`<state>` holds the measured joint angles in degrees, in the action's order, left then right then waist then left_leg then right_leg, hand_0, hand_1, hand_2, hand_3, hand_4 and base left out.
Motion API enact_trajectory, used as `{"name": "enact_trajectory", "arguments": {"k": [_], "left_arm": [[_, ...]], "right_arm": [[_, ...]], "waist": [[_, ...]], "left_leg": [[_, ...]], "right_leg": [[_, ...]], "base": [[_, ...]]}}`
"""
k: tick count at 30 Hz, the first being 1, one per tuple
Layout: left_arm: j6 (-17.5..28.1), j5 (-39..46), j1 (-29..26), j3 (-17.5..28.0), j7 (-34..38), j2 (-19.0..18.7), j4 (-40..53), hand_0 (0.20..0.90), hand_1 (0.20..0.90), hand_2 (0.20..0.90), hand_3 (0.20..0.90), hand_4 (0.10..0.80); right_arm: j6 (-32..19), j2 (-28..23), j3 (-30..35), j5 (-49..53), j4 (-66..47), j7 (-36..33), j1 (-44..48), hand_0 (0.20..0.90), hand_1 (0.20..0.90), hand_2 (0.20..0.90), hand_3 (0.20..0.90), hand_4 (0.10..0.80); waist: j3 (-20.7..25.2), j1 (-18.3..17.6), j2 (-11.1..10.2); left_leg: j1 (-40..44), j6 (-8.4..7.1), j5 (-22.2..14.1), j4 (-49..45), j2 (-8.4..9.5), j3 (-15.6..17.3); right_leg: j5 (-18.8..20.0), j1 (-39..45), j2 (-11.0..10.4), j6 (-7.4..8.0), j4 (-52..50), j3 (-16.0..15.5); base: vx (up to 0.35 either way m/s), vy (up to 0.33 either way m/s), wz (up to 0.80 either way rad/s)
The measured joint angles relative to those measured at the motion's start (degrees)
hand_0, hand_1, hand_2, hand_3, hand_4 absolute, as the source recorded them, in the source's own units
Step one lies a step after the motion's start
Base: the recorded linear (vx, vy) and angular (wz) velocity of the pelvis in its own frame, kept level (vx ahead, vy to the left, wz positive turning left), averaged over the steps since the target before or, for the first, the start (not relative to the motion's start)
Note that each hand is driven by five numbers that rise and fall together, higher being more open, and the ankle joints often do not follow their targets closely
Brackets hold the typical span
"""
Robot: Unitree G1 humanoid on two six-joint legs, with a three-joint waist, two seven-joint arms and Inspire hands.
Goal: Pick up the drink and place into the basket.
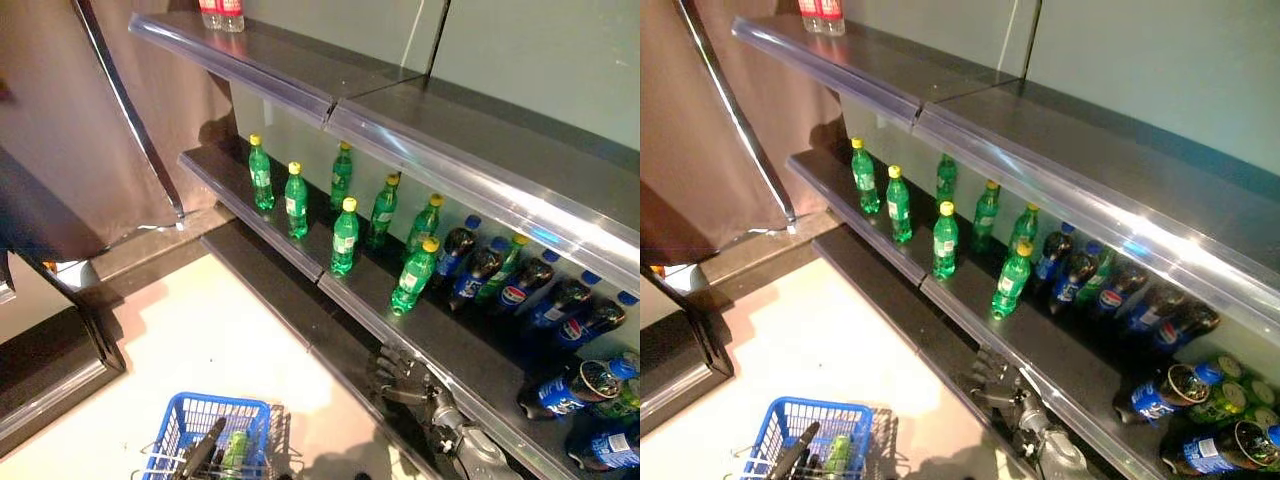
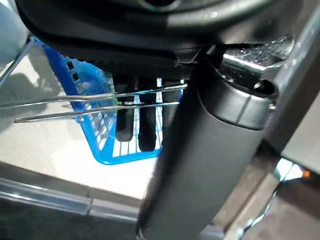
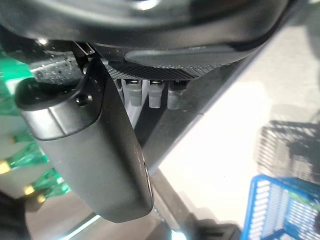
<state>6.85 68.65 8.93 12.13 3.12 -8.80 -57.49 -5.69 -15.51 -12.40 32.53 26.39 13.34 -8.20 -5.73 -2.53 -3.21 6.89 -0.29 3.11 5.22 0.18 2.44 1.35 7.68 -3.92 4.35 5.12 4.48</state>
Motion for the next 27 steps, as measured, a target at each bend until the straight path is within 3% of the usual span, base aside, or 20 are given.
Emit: {"name": "enact_trajectory", "arguments": {"k": [20, 25, 27], "left_arm": [[3.17, 6.14, 1.34, 0.52, -4.09, 1.23, -0.99, 0.3, 0.3, 0.3, 0.2, 0.1], [3.7, 6.98, 2.77, 1.98, -4.12, 1.58, -0.09, 0.3, 0.3, 0.3, 0.2, 0.1], [3.7, 5.94, 2.45, 2.1, -4.12, 1.61, -0.01, 0.3, 0.3, 0.3, 0.2, 0.1]], "right_arm": [[-0.55, -0.66, -1.68, -8.76, -0.96, -2.86, -1.71, 0.9, 0.9, 0.9, 0.9, 0.8], [-1.49, -2.23, -1.65, -10.09, -3.44, -2.89, -1.67, 0.9, 0.9, 0.9, 0.9, 0.8], [-1.54, -3.2, -1.64, -10.1, -4.39, -3.13, -1.64, 0.9, 0.9, 0.9, 0.9, 0.8]], "waist": [[1.22, 4.03, -0.07], [1.08, 5.37, -0.08], [0.1, 5.61, -0.1]], "left_leg": [[-0.11, 0.17, 0.42, -0.35, 0.74, -5.18], [-0.14, 0.63, 0.53, -0.41, 2.17, -6.67], [0.06, 1.43, 0.47, -0.46, 2.8, -7.84]], "right_leg": [[-1.41, 2.23, -0.67, -0.26, 0.01, -6.66], [-2.02, 2.96, -2.06, 0.31, -0.55, -8.54], [-4.16, 1.84, -2.71, 0.82, -4.43, -9.52]], "base": [[0.022, 0.056, 0.14], [0.009, 0.22, 0.19], [-0.02, 0.252, 0.31]]}}
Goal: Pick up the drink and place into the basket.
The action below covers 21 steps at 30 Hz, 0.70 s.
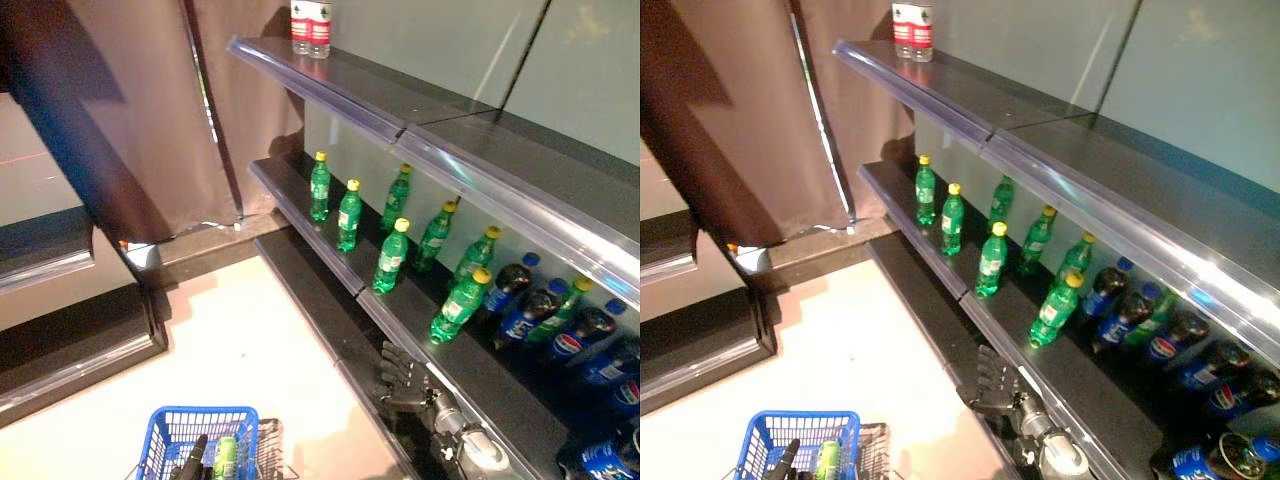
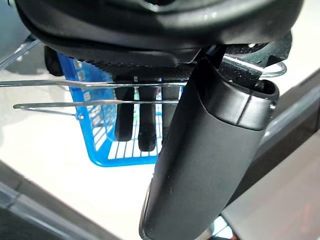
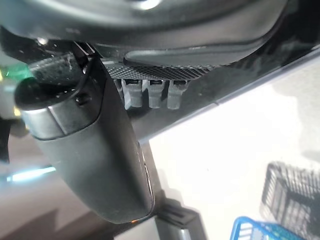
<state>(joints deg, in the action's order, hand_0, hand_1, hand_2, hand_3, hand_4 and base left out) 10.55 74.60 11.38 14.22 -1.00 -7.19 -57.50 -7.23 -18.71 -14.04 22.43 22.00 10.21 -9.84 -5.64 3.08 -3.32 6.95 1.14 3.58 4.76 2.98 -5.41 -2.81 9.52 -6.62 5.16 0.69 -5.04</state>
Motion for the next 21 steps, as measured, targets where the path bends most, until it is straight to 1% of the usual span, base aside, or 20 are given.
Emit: {"name": "enact_trajectory", "arguments": {"k": [2, 3, 4, 5, 6, 7, 8, 9, 10, 11, 12, 13, 14, 15, 16, 17, 18, 19, 20, 21], "left_arm": [[-0.02, -0.68, -0.22, 0.03, -0.01, -0.12, 0.04, 0.3, 0.3, 0.3, 0.2, 0.1], [-0.03, -1.07, -0.33, 0.05, -0.04, -0.16, 0.04, 0.3, 0.3, 0.3, 0.2, 0.1], [-0.26, -1.09, -1.06, 0.02, -0.06, -0.04, -0.03, 0.3, 0.3, 0.3, 0.2, 0.1], [-0.7, -1.09, -1.86, -0.08, -0.06, 0.1, -0.26, 0.3, 0.3, 0.3, 0.2, 0.1], [-0.74, -1.1, -2.32, -0.06, -0.25, -0.14, -0.25, 0.3, 0.3, 0.3, 0.2, 0.1], [-0.74, -1.12, -2.64, -0.05, -0.39, -0.5, -0.24, 0.3, 0.3, 0.3, 0.2, 0.1], [-0.73, -1.12, -2.72, -0.03, -0.51, -0.8, -0.12, 0.3, 0.3, 0.3, 0.2, 0.1], [-0.73, -1.13, -2.66, -0.08, -0.53, -1.16, 0.06, 0.3, 0.3, 0.3, 0.2, 0.1], [-0.73, -1.14, -2.8, -0.08, -0.53, -1.58, 0.19, 0.3, 0.3, 0.3, 0.2, 0.1], [-0.73, -1.16, -3.13, -0.17, -0.55, -1.83, 0.31, 0.3, 0.3, 0.3, 0.2, 0.1], [-0.73, -1.16, -3.34, -0.42, -0.55, -1.96, 0.31, 0.3, 0.3, 0.3, 0.2, 0.1], [-0.72, -1.23, -3.48, -0.46, -0.54, -2.06, 0.31, 0.3, 0.3, 0.3, 0.2, 0.1], [-0.6, -1.26, -3.81, -0.46, -0.54, -2.26, 0.31, 0.3, 0.3, 0.3, 0.2, 0.1], [-0.17, -1.28, -4.36, -1.01, -0.54, -2.54, 0.3, 0.3, 0.3, 0.3, 0.2, 0.1], [-0.05, -1.31, -4.68, -1.31, -0.54, -2.71, 0.3, 0.3, 0.3, 0.3, 0.2, 0.1], [-0.05, -1.37, -5.08, -2.07, -0.56, -2.95, 0.32, 0.3, 0.3, 0.3, 0.2, 0.1], [-0.08, -1.4, -5.24, -2.46, -0.54, -2.88, 0.32, 0.3, 0.3, 0.3, 0.2, 0.1], [-0.08, -1.43, -5.16, -2.49, -0.54, -2.83, 0.32, 0.3, 0.3, 0.3, 0.2, 0.1], [-0.09, -1.43, -5.06, -2.49, -0.5, -2.8, 0.33, 0.3, 0.3, 0.3, 0.2, 0.1], [-0.09, -1.47, -4.59, -2.51, -0.46, -2.7, 0.4, 0.3, 0.3, 0.3, 0.2, 0.1]], "right_arm": [[0.0, -0.44, 0.01, -0.01, -2.11, -0.43, 0.01, 0.9, 0.9, 0.9, 0.9, 0.8], [-0.08, -0.55, 0.01, -0.01, -3.13, -0.47, 0.11, 0.9, 0.9, 0.9, 0.9, 0.8], [-0.18, -0.91, 0.03, -0.01, -4.5, -1.04, 0.4, 0.9, 0.9, 0.9, 0.9, 0.8], [-0.21, -1.37, 0.02, -0.01, -5.38, -1.59, 0.53, 0.9, 0.9, 0.9, 0.9, 0.8], [-0.24, -1.31, 0.0, -0.01, -5.67, -1.7, 0.53, 0.9, 0.9, 0.9, 0.9, 0.8], [-0.25, -1.25, -0.08, -0.01, -5.66, -1.71, 0.53, 0.9, 0.9, 0.9, 0.9, 0.8], [-0.31, -1.26, -0.24, -0.01, -5.67, -1.7, 0.6, 0.9, 0.9, 0.9, 0.9, 0.8], [-0.47, -1.29, -0.48, -0.01, -5.74, -1.72, 0.73, 0.9, 0.9, 0.9, 0.9, 0.8], [-0.58, -1.25, -0.68, -0.01, -5.84, -1.76, 0.97, 0.9, 0.9, 0.9, 0.9, 0.8], [-0.66, -1.33, -0.67, -0.01, -6.08, -1.83, 1.18, 0.9, 0.9, 0.9, 0.9, 0.8], [-0.71, -1.37, -0.67, 0.0, -6.12, -1.85, 1.49, 0.9, 0.9, 0.9, 0.9, 0.8], [-0.81, -1.29, -0.68, 0.0, -6.13, -1.87, 1.57, 0.9, 0.9, 0.9, 0.9, 0.8], [-0.85, -1.32, -0.67, 0.01, -6.14, -1.88, 1.56, 0.9, 0.9, 0.9, 0.9, 0.8], [-1.09, -1.52, -0.68, 0.07, -6.15, -1.9, 1.43, 0.9, 0.9, 0.9, 0.9, 0.8], [-1.2, -1.61, -0.55, 0.1, -6.13, -1.88, 1.37, 0.9, 0.9, 0.9, 0.9, 0.8], [-1.2, -1.96, -0.48, 0.13, -6.16, -1.85, 0.99, 0.9, 0.9, 0.9, 0.9, 0.8], [-1.19, -2.22, -0.25, 0.16, -6.21, -1.77, 0.41, 0.9, 0.9, 0.9, 0.9, 0.8], [-1.19, -2.22, 0.04, 0.21, -6.43, -1.6, -0.31, 0.9, 0.9, 0.9, 0.9, 0.8], [-1.19, -2.23, 0.42, 0.21, -6.64, -1.41, -1.37, 0.9, 0.9, 0.9, 0.9, 0.8], [-1.19, -2.23, 0.71, 0.22, -6.72, -1.15, -2.29, 0.9, 0.9, 0.9, 0.9, 0.8]], "waist": [[-1.01, -0.03, -0.37], [-1.74, 0.04, -0.65], [-3.15, 0.07, -0.31], [-4.24, -0.03, 0.69], [-4.53, 0.1, 0.96], [-4.66, 0.27, 1.15], [-4.8, 0.68, 1.38], [-4.87, 0.8, 1.47], [-5.02, 0.1, 1.67], [-5.37, -0.22, 1.68], [-5.86, -0.2, 1.59], [-6.31, -0.4, 1.45], [-6.66, -0.51, 0.92], [-7.11, -0.74, 0.37], [-7.37, -1.01, 0.34], [-7.66, -2.04, 0.18], [-7.85, -2.81, 0.4], [-7.97, -3.65, 0.59], [-8.07, -3.92, 0.44], [-7.91, -3.91, 0.14]], "left_leg": [[-1.12, 0.76, 0.01, -0.71, 1.08, -1.56], [-1.45, 1.18, -0.09, -1.37, 2.23, -1.63], [-2.47, 2.03, -0.82, -3.1, 2.76, -2.92], [-2.85, 2.32, -0.98, -3.97, 2.72, -3.61], [-3.24, 2.59, -1.03, -4.09, 2.81, -3.64], [-3.24, 3.12, -0.82, -3.97, 2.88, -3.71], [-3.12, 3.68, -0.55, -3.99, 2.89, -3.91], [-3.28, 4.29, -0.17, -4.66, 3.23, -5.14], [-4.1, 4.35, -0.19, -5.69, 3.4, -7.16], [-4.25, 4.9, 0.19, -5.82, 3.71, -9.04], [-4.33, 5.17, 0.45, -6.16, 4.12, -10.21], [-4.3, 5.12, 0.42, -6.45, 4.63, -11.68], [-4.3, 4.98, 0.27, -6.78, 5.54, -12.84], [-4.77, 5.43, -0.15, -7.62, 6.48, -13.65], [-5.12, 5.48, -0.5, -8.21, 6.86, -14.32], [-5.04, 5.79, -0.72, -8.52, 7.8, -15.87], [-5.01, 7.43, -1.58, -9.48, 8.3, -16.58], [-4.64, 7.84, -2.23, -10.06, 8.72, -17.54], [-3.48, 7.93, -2.96, -10.4, 9.46, -18.68], [-2.47, 7.47, -3.69, -10.62, 10.24, -19.52]], "right_leg": [[-2.51, -1.45, -1.37, 0.91, -4.83, -0.91], [-3.56, -2.47, -2.47, 1.29, -7.46, -0.91], [-4.58, -4.6, -3.22, 1.33, -13.1, -0.76], [-4.45, -7.55, -3.36, 1.03, -19.69, -0.52], [-3.84, -11.23, -3.75, 0.11, -26.73, -0.24], [-2.75, -13.54, -4.1, -1.03, -31.62, 0.34], [-1.4, -15.4, -4.07, -1.75, -35.22, 1.42], [-2.8, -16.95, -3.11, -1.0, -37.01, 2.89], [-5.13, -17.2, -1.07, 0.05, -36.47, 4.18], [-6.71, -17.86, 0.73, 0.34, -35.38, 4.01], [-7.9, -18.75, 2.74, 0.26, -34.65, 3.94], [-8.44, -19.17, 4.4, 0.2, -32.43, 3.59], [-8.45, -20.49, 5.83, 0.16, -30.73, 3.68], [-8.27, -22.4, 7.68, -0.13, -29.52, 3.79], [-8.11, -22.94, 7.87, -0.27, -27.72, 3.8], [-7.19, -24.46, 8.85, -0.57, -23.95, 3.41], [-5.31, -26.11, 9.76, -0.38, -20.86, 3.62], [-3.74, -26.89, 10.09, 0.02, -19.04, 3.63], [-2.54, -27.29, 9.94, 0.91, -18.53, 3.78], [-1.43, -26.92, 9.35, 0.56, -18.32, 3.77]], "base": [[-0.02, 0.26, 0.37], [0.001, 0.28, 0.42], [0.022, 0.255, 0.47], [0.055, 0.219, 0.58], [0.063, 0.167, 0.62], [0.123, 0.16, 0.56], [0.159, 0.125, 0.53], [0.235, 0.132, 0.68], [0.265, 0.087, 0.85], [0.298, 0.059, 0.83], [0.278, 0.025, 0.72], [0.431, 0.043, 0.63], [0.466, 0.053, 0.71], [0.466, 0.057, 0.64], [0.35, 0.039, 0.83], [0.463, 0.019, 0.93], [0.541, -0.022, 1.07], [0.517, -0.064, 0.89], [0.399, -0.094, 0.73], [0.386, -0.109, 0.51]]}}
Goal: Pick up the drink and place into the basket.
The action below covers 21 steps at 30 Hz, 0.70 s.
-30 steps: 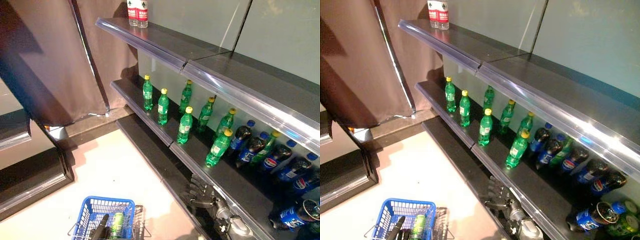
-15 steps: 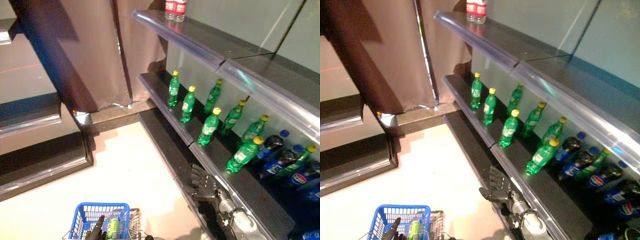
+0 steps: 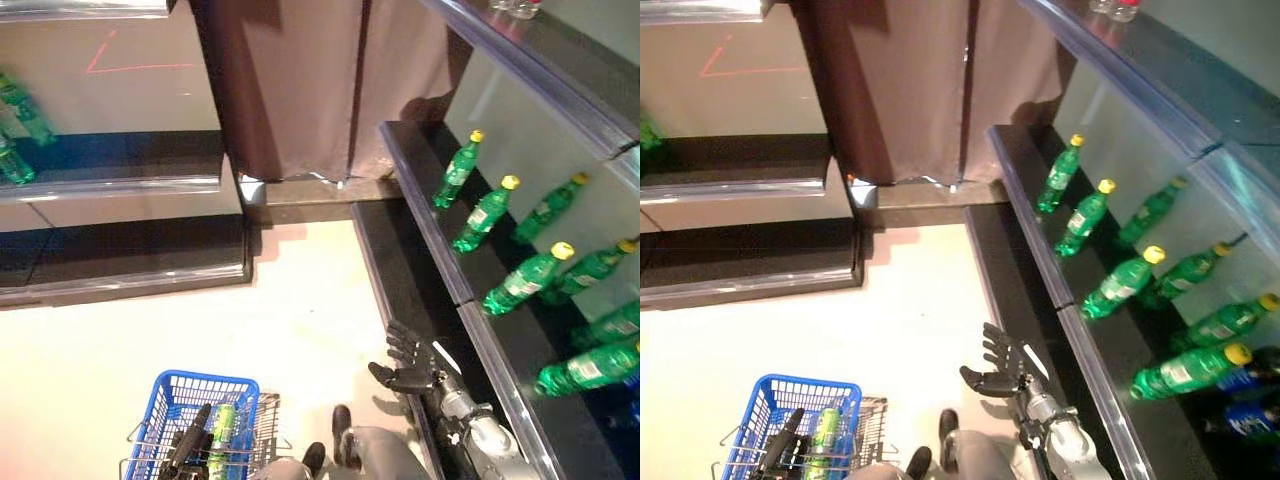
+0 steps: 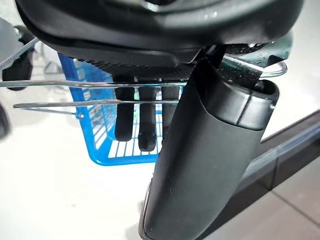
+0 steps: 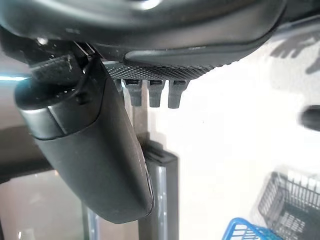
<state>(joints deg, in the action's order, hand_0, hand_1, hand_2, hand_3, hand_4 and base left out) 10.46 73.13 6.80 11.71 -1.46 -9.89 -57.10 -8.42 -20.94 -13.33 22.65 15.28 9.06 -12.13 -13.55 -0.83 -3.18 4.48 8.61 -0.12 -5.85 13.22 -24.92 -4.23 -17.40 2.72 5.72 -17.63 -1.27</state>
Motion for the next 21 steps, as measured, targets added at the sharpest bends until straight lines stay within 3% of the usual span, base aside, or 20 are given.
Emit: {"name": "enact_trajectory", "arguments": {"k": [2, 5, 6, 7, 8, 10, 12, 13, 14, 15, 18, 20, 21], "left_arm": [[-0.09, -0.4, 0.97, 0.03, 0.08, 0.63, 0.08, 0.3, 0.3, 0.3, 0.2, 0.1], [-0.28, -1.72, 3.0, 0.37, 0.09, 1.25, 0.33, 0.3, 0.3, 0.3, 0.2, 0.1], [-0.48, -2.9, 3.92, 0.54, -0.06, 1.36, 0.34, 0.3, 0.3, 0.3, 0.2, 0.1], [-0.65, -3.54, 4.0, 0.72, -0.08, 1.44, 0.32, 0.3, 0.3, 0.3, 0.2, 0.1], [-0.86, -4.55, 3.86, 0.81, -0.4, 1.82, 0.27, 0.3, 0.3, 0.3, 0.2, 0.1], [-0.89, -4.68, 3.79, 0.85, -0.65, 2.73, 0.27, 0.3, 0.3, 0.3, 0.2, 0.1], [-1.07, -4.65, 3.65, 0.83, -0.75, 3.85, 0.27, 0.3, 0.3, 0.3, 0.2, 0.1], [-1.09, -4.62, 3.25, 0.78, -0.9, 4.2, 0.39, 0.3, 0.3, 0.3, 0.2, 0.1], [-1.1, -4.38, 2.69, 0.89, -0.87, 3.83, 0.43, 0.3, 0.3, 0.3, 0.2, 0.1], [-1.09, -3.91, 2.47, 1.0, -0.84, 3.16, 0.48, 0.3, 0.3, 0.3, 0.2, 0.1], [-1.08, -3.62, 2.38, 1.01, -0.83, 1.78, 0.84, 0.3, 0.3, 0.3, 0.2, 0.1], [-1.09, -3.58, 2.33, 0.37, -1.2, 2.13, 2.06, 0.3, 0.3, 0.3, 0.2, 0.1], [-1.09, -3.6, 2.14, 0.18, -1.73, 2.5, 2.09, 0.3, 0.3, 0.3, 0.2, 0.1]], "right_arm": [[0.01, 0.0, 0.62, 0.01, 0.0, 0.0, -0.43, 0.9, 0.9, 0.9, 0.9, 0.8], [0.14, -0.1, 0.79, 0.04, -0.1, -0.11, -0.43, 0.9, 0.9, 0.9, 0.9, 0.8], [0.11, -0.27, 0.98, 0.09, -0.32, -0.23, -0.33, 0.9, 0.9, 0.9, 0.9, 0.8], [0.18, -0.35, 1.06, 0.1, -0.3, -0.25, -0.42, 0.9, 0.9, 0.9, 0.9, 0.8], [0.23, -0.93, 1.13, 0.13, -0.3, -0.22, -0.08, 0.9, 0.9, 0.9, 0.9, 0.8], [0.07, -1.76, 1.2, 0.47, -0.33, -0.22, 1.01, 0.9, 0.9, 0.9, 0.9, 0.8], [0.0, -2.0, 1.2, 0.55, -0.32, -0.21, 2.37, 0.9, 0.9, 0.9, 0.9, 0.8], [-0.29, -1.95, 1.24, 0.6, -0.35, -0.24, 2.98, 0.9, 0.9, 0.9, 0.9, 0.8], [-0.39, -1.55, 1.06, 0.65, -0.34, -0.33, 3.49, 0.9, 0.9, 0.9, 0.9, 0.8], [-0.41, -1.23, 0.64, 0.64, -0.35, -0.33, 4.22, 0.9, 0.9, 0.9, 0.9, 0.8], [-0.53, -1.12, 0.51, 0.83, -0.35, -1.08, 6.22, 0.9, 0.9, 0.9, 0.9, 0.8], [-0.6, -1.5, 0.56, 1.29, -0.34, -2.43, 6.56, 0.9, 0.9, 0.9, 0.9, 0.8], [-0.6, -1.52, 0.55, 1.28, -0.34, -2.87, 6.6, 0.9, 0.9, 0.9, 0.9, 0.8]], "waist": [[0.26, 0.06, -0.48], [2.68, 0.29, -0.92], [2.9, 0.34, -0.49], [2.91, 0.26, -0.46], [3.16, 0.54, -0.32], [3.26, 0.57, -0.44], [3.4, 0.65, -0.35], [3.55, 0.48, -0.36], [3.77, 0.89, -0.74], [4.02, 1.33, -1.14], [3.62, 1.67, -0.52], [3.02, 1.91, 0.54], [2.75, 2.24, 0.98]], "left_leg": [[1.75, 0.19, -1.93, -0.38, 1.37, -0.97], [2.71, 0.17, -5.01, -1.66, 1.59, -2.46], [3.48, -1.5, -7.0, -3.38, 0.27, -2.33], [3.32, -3.5, -8.17, -5.49, 0.32, -1.44], [1.92, -7.14, -9.2, -11.56, 0.67, 2.23], [-1.93, -10.56, -8.08, -21.61, 1.99, 7.61], [-7.14, -15.23, -4.32, -32.16, 2.18, 13.37], [-10.74, -14.59, -3.8, -37.6, 1.68, 16.17], [-13.16, -11.37, -5.95, -39.42, -0.19, 18.55], [-14.39, -10.25, -6.81, -37.78, -2.34, 19.54], [-14.04, -9.76, -7.11, -23.73, -6.79, 19.53], [-13.48, -9.94, -6.69, -12.75, -8.05, 18.92], [-13.45, -11.1, -5.95, -7.76, -8.36, 18.09]], "right_leg": [[0.19, 1.11, -1.39, -0.41, -0.46, -0.09], [3.16, 4.29, -2.52, -2.99, 2.22, -1.14], [4.43, 6.7, -2.07, -6.85, 3.68, -3.36], [4.56, 8.48, -1.82, -9.92, 5.16, -3.47], [4.39, 11.25, -1.68, -10.81, 7.02, -4.71], [3.17, 13.85, -1.99, -10.62, 8.3, -3.14], [2.49, 16.14, -2.24, -10.85, 9.41, -0.52], [2.22, 16.85, -2.4, -10.6, 9.98, 0.28], [1.47, 17.25, -2.31, -11.17, 10.45, 0.11], [1.29, 17.52, -2.12, -11.45, 10.91, 0.11], [0.5, 19.41, -1.68, -11.19, 11.7, 0.24], [-0.69, 20.51, -1.6, -10.55, 11.92, 0.92], [-0.98, 20.78, -1.61, -10.32, 11.99, 1.8]], "base": [[0.366, -0.125, 0.32], [0.272, -0.107, 0.34], [0.373, -0.155, 0.51], [0.402, -0.161, 0.78], [0.28, -0.104, 0.69], [0.269, -0.122, 0.71], [0.196, -0.093, 0.62], [0.236, -0.048, 0.56], [0.258, -0.016, 0.38], [0.293, 0.041, 0.15], [0.333, 0.123, -0.07], [0.43, 0.175, -0.1], [0.505, 0.192, -0.3]]}}
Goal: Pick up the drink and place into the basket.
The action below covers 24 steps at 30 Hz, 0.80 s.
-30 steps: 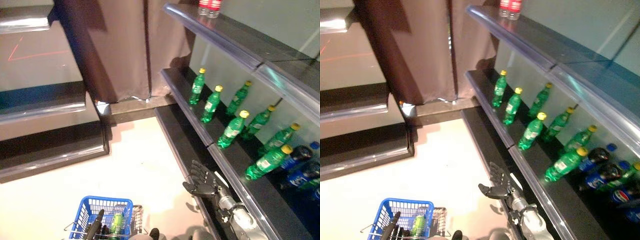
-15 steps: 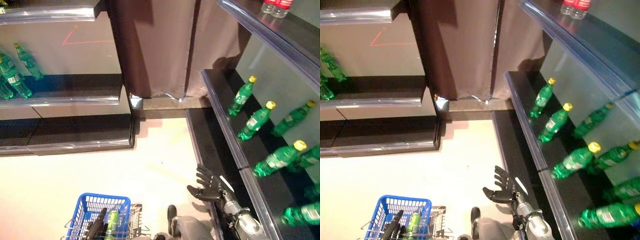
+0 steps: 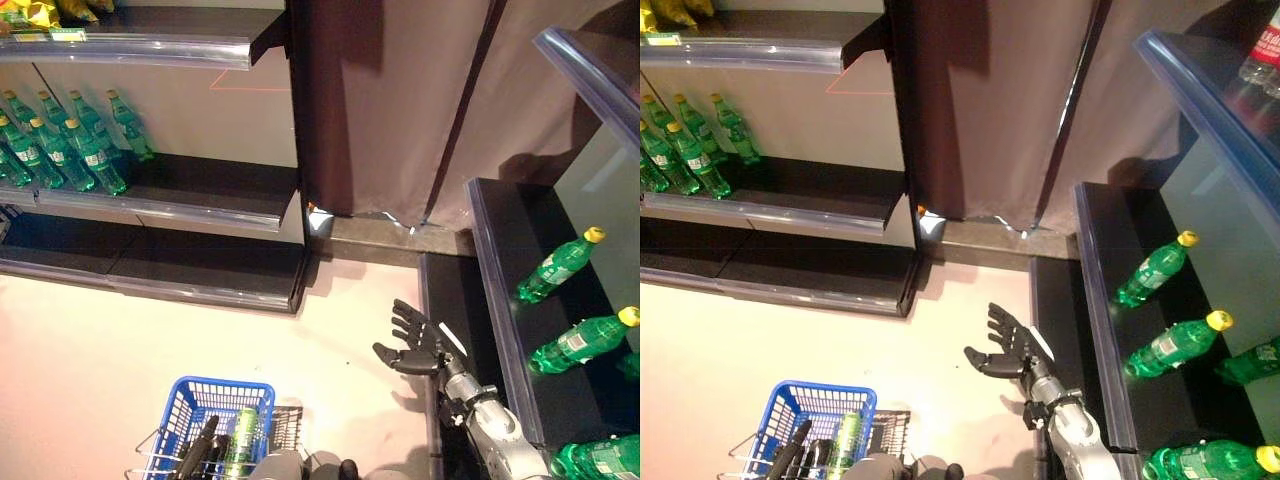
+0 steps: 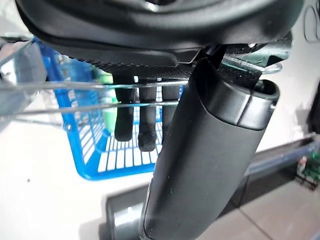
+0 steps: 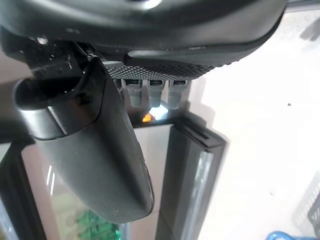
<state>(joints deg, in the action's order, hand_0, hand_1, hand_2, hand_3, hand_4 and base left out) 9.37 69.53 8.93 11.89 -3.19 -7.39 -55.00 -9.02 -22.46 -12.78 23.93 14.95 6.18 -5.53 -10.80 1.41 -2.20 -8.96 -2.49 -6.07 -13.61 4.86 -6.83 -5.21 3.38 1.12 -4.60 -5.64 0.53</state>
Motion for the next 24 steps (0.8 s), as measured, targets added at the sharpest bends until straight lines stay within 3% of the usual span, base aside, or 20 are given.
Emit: {"name": "enact_trajectory", "arguments": {"k": [3, 4, 6, 8, 9, 10, 11, 13, 15, 17, 18, 19, 22, 23, 24], "left_arm": [[-0.02, -0.12, 0.12, -0.1, -0.1, 1.09, -0.17, 0.3, 0.3, 0.3, 0.2, 0.1], [-0.07, -0.09, 0.27, -0.08, -0.1, 1.66, -0.33, 0.3, 0.3, 0.3, 0.2, 0.1], [-0.46, 0.32, 1.05, 0.05, -0.1, 2.15, -0.66, 0.3, 0.3, 0.3, 0.2, 0.1], [-1.35, 1.16, 2.28, 0.34, -0.05, 2.04, -1.21, 0.3, 0.3, 0.3, 0.2, 0.1], [-1.44, 1.24, 2.22, 0.78, 0.17, 1.99, -1.22, 0.3, 0.3, 0.3, 0.2, 0.1], [-1.58, 1.27, 2.09, 1.8, 0.45, 1.74, -1.3, 0.3, 0.3, 0.3, 0.2, 0.1], [-1.64, 1.25, 2.04, 2.31, 0.44, 1.44, -1.32, 0.3, 0.3, 0.3, 0.2, 0.1], [-1.61, 1.07, 1.7, 2.29, 0.39, 0.63, -2.38, 0.3, 0.3, 0.3, 0.2, 0.1], [-1.59, 1.08, 1.16, 2.31, 0.38, -0.56, -3.19, 0.3, 0.3, 0.3, 0.2, 0.1], [-1.38, 1.08, 0.77, 2.26, 0.33, -1.49, -3.18, 0.3, 0.3, 0.3, 0.2, 0.1], [-1.2, 1.09, 0.59, 2.25, 0.29, -1.86, -3.2, 0.3, 0.3, 0.3, 0.2, 0.1], [-1.14, 1.1, 0.36, 2.26, 0.24, -2.35, -3.19, 0.3, 0.3, 0.3, 0.2, 0.1], [-1.04, 1.16, 0.24, 1.9, 0.09, -2.88, -2.95, 0.3, 0.3, 0.3, 0.2, 0.1], [-1.02, 1.26, 0.23, 1.37, 0.12, -2.8, -2.92, 0.3, 0.3, 0.3, 0.2, 0.1], [-0.52, 1.58, -0.07, -0.1, 0.17, -2.98, -2.59, 0.3, 0.3, 0.3, 0.2, 0.1]], "right_arm": [[0.01, -0.28, 0.0, -0.04, 0.0, -0.17, 0.03, 0.9, 0.9, 0.9, 0.9, 0.8], [0.06, -1.05, 0.08, -0.05, 0.0, -0.17, -0.44, 0.9, 0.9, 0.9, 0.9, 0.8], [0.28, -2.13, 0.0, -0.11, -0.1, -0.11, -1.3, 0.9, 0.9, 0.9, 0.9, 0.8], [0.61, -2.2, -0.22, -0.12, -0.46, -0.07, -2.44, 0.9, 0.9, 0.9, 0.9, 0.8], [0.75, -2.07, -0.15, -0.09, -0.82, -0.07, -2.68, 0.9, 0.9, 0.9, 0.9, 0.8], [0.92, -1.93, 0.0, -0.01, -1.72, -0.06, -3.81, 0.9, 0.9, 0.9, 0.9, 0.8], [1.04, -1.87, 0.04, 0.0, -2.64, -0.02, -5.06, 0.9, 0.9, 0.9, 0.9, 0.8], [1.11, -1.36, 0.08, 0.03, -3.07, 0.33, -5.7, 0.9, 0.9, 0.9, 0.9, 0.8], [1.11, -0.06, 0.55, 0.3, -3.13, 0.37, -5.7, 0.9, 0.9, 0.9, 0.9, 0.8], [1.08, 0.32, 0.56, 0.53, -3.13, 0.38, -5.72, 0.9, 0.9, 0.9, 0.9, 0.8], [1.07, 0.39, 0.56, 0.61, -3.09, 0.37, -5.84, 0.9, 0.9, 0.9, 0.9, 0.8], [0.97, 0.5, 0.57, 0.61, -3.08, 0.3, -5.89, 0.9, 0.9, 0.9, 0.9, 0.8], [0.85, 0.45, 0.71, 0.83, -3.07, 0.24, -5.99, 0.9, 0.9, 0.9, 0.9, 0.8], [0.66, 0.44, 0.74, 0.88, -3.07, 0.23, -5.77, 0.9, 0.9, 0.9, 0.9, 0.8], [0.37, 0.71, 0.76, 0.91, -2.92, 0.13, -5.48, 0.9, 0.9, 0.9, 0.9, 0.8]], "waist": [[-1.68, 1.26, 1.67], [-2.64, 1.76, 2.96], [-2.59, 2.0, 4.38], [-1.73, 1.84, 3.13], [-1.57, 1.65, 2.21], [-1.51, 1.44, 1.35], [-1.42, 1.57, 0.61], [-0.83, 1.4, -0.42], [-0.25, 1.17, -1.34], [0.26, 1.35, -1.98], [0.37, 1.26, -2.09], [0.49, 1.3, -2.1], [1.77, 1.14, -1.26], [2.53, 1.16, 0.03], [2.79, 1.36, 0.43]], "left_leg": [[-0.21, -3.53, 3.82, 9.82, -0.88, -1.94], [-0.54, -4.73, 4.99, 10.17, -1.87, -2.11], [-1.43, -4.31, 5.34, 5.57, -2.7, -3.01], [-1.44, -1.57, 7.18, 2.74, 0.74, -0.72], [-0.75, -0.7, 7.76, 3.46, 1.34, -0.12], [1.07, 1.28, 9.02, 5.5, 2.03, 0.71], [3.04, 2.05, 9.38, 7.2, 2.48, 1.78], [5.99, 2.4, 9.18, 10.02, 3.43, 2.48], [7.16, 2.77, 8.95, 11.07, 3.82, 5.28], [7.47, 3.53, 9.07, 11.41, 3.99, 9.65], [7.82, 4.97, 8.1, 11.51, 4.02, 11.2], [7.87, 5.45, 7.78, 11.52, 4.0, 12.72], [8.2, 5.71, 7.64, 12.99, 2.73, 19.39], [8.0, 5.27, 7.72, 13.85, 1.36, 21.39], [7.64, -0.46, 6.96, 13.13, -0.13, 22.44]], "right_leg": [[-0.78, 2.86, 0.22, 1.23, 1.12, 3.69], [-2.13, 4.66, 0.23, 2.53, 0.99, 5.77], [-4.44, 5.75, -0.12, 4.42, -0.38, 8.2], [-9.05, 5.03, -2.9, 6.33, -5.07, 11.04], [-9.94, 4.43, -3.46, 6.87, -6.69, 10.78], [-11.17, 4.03, -3.63, 7.37, -9.44, 10.7], [-11.85, 3.97, -3.44, 7.77, -11.33, 10.41], [-12.02, 3.41, -3.43, 8.0, -14.37, 8.96], [-11.99, 1.77, -3.95, 8.08, -17.33, 8.65], [-11.92, -1.65, -6.94, 8.31, -23.2, 5.95], [-11.73, -2.87, -8.28, 8.39, -24.9, 5.46], [-11.3, -4.57, -10.08, 8.42, -27.93, 3.65], [-9.78, -8.11, -14.39, 8.24, -30.23, -1.92], [-8.6, -8.64, -13.9, 7.56, -27.67, -4.37], [-6.14, -8.55, -12.62, 6.72, -23.19, -6.6]], "base": [[0.451, 0.204, -0.59], [0.475, 0.286, -0.93], [0.379, 0.278, -0.82], [0.397, 0.29, -0.87], [0.387, 0.302, -0.73], [0.29, 0.25, -0.49], [0.306, 0.275, -0.51], [0.27, 0.25, -0.5], [0.214, 0.217, -0.6], [0.175, 0.214, -0.63], [0.144, 0.204, -0.52], [0.133, 0.185, -0.58], [0.102, 0.1, -0.7], [0.085, -0.011, -0.89], [0.093, -0.041, -0.95]]}}
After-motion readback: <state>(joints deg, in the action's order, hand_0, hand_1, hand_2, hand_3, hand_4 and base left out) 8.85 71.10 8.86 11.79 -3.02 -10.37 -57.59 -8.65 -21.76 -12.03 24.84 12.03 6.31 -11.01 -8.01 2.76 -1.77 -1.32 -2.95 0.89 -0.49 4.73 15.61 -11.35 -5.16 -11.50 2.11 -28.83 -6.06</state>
